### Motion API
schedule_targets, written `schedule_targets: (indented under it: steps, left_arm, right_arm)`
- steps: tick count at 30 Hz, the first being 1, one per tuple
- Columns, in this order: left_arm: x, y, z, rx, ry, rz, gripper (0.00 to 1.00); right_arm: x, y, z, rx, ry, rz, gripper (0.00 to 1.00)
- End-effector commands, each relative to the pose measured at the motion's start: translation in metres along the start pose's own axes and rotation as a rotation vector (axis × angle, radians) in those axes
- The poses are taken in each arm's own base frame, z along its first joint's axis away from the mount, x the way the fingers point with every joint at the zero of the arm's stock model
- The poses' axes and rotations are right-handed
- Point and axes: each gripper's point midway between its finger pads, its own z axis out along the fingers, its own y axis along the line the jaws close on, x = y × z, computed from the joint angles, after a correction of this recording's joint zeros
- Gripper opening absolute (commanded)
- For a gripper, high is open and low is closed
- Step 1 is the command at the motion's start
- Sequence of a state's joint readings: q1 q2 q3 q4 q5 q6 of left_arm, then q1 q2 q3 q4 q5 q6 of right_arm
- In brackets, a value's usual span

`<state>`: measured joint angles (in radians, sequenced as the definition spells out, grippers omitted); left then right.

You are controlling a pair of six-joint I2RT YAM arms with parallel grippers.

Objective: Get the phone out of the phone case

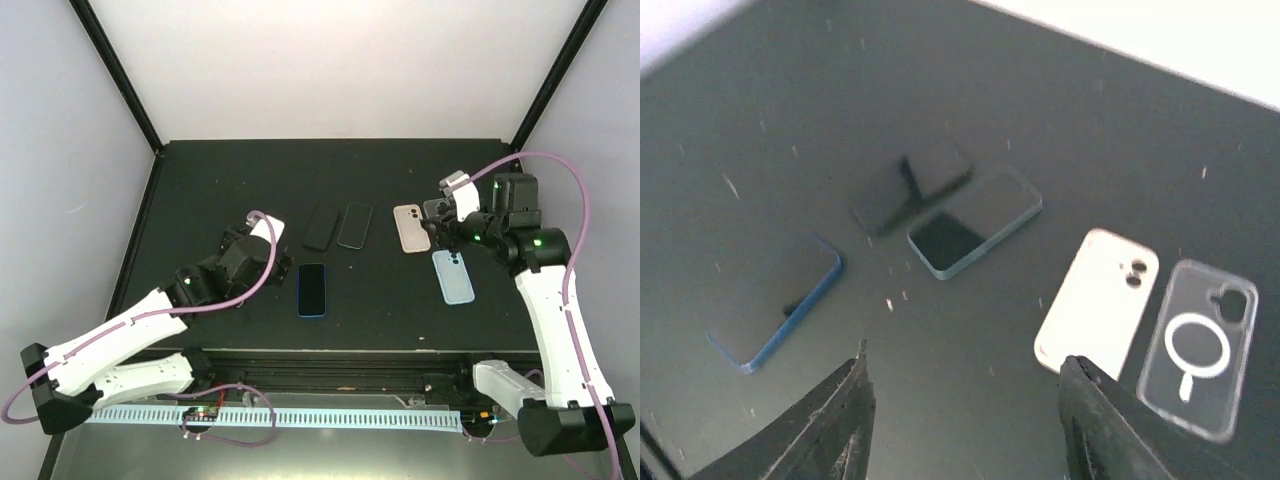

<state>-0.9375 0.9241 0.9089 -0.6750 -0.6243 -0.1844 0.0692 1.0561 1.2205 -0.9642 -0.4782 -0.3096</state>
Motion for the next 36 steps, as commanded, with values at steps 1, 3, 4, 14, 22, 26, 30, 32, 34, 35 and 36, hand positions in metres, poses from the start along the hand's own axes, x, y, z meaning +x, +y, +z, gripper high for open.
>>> schedule_targets:
  steps: [1,3,4,14,22,26,30,32,34,35,36]
  left_arm:
    - [-0.034,0.041,-0.011,-0.165,-0.039,-0.049,0.99]
    - [-0.033,0.056,-0.005,-0.207,-0.055,-0.103,0.99]
    - [-0.030,0.060,0.000,-0.199,-0.069,-0.142,0.99]
    - [-0.001,0.089,0.012,-0.240,-0.101,-0.248,0.99]
    - [-0.012,0.098,0.000,-0.265,-0.135,-0.300,0.99]
    - [-0.014,0.096,-0.003,-0.237,-0.164,-0.309,0.99]
    - [-0.016,0.097,-0.006,-0.236,-0.180,-0.311,0.99]
    - [-0.018,0.099,-0.011,-0.230,-0.190,-0.318,0.99]
    - [-0.020,0.100,-0.016,-0.224,-0.208,-0.326,0.99]
    - [-0.020,0.100,-0.018,-0.222,-0.220,-0.326,0.99]
    - [-0.020,0.101,-0.019,-0.225,-0.233,-0.325,0.99]
  right_arm:
    - [-0.067,0.012,-0.032,0.037,-0.306,-0.026,0.55]
    - [-0.075,0.008,-0.039,0.086,-0.410,-0.068,0.61]
    - [-0.073,0.005,-0.038,0.113,-0.450,-0.077,0.66]
    - [-0.032,-0.055,-0.047,0.447,-0.653,0.230,1.00]
    - [-0.045,-0.041,-0.070,0.408,-0.669,0.236,1.00]
    - [-0.045,-0.032,-0.062,0.354,-0.654,0.195,1.00]
    - [-0.042,-0.039,-0.058,0.382,-0.655,0.200,1.00]
    - [-0.039,-0.042,-0.056,0.399,-0.651,0.200,1.00]
    - [-0.037,-0.045,-0.054,0.411,-0.648,0.197,1.00]
    - [-0.036,-0.045,-0.054,0.414,-0.646,0.193,1.00]
    - [-0.036,-0.046,-0.054,0.416,-0.643,0.190,1.00]
